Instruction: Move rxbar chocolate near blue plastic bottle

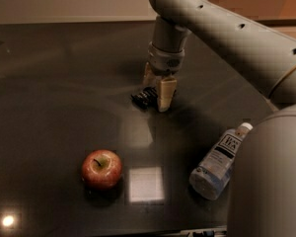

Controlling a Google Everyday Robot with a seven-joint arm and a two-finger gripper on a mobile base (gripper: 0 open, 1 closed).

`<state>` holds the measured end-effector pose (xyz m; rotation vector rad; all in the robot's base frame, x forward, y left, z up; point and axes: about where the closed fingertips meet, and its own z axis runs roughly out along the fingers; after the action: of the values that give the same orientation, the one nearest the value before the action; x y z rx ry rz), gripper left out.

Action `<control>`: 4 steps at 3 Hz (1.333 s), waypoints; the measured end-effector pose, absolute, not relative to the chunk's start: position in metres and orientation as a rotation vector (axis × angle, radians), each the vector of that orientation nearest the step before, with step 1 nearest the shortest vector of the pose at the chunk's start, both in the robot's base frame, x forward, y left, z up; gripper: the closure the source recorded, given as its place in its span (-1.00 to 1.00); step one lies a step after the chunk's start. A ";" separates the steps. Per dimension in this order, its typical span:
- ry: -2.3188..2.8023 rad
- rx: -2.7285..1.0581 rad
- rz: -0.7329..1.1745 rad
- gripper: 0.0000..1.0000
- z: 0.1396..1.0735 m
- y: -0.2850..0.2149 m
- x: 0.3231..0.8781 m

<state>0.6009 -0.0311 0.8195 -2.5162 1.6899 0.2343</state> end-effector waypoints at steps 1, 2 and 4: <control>1.685 -2.528 0.241 0.12 0.819 -0.031 0.601; 1.685 -2.528 0.241 0.59 0.824 -0.031 0.601; 1.710 -2.483 0.271 1.00 0.843 -0.051 0.585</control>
Offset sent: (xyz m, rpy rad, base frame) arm -0.0118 -0.0251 0.0228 -0.0141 0.0535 0.0070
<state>0.5854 -0.0508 0.8425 -2.4835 1.7099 0.2710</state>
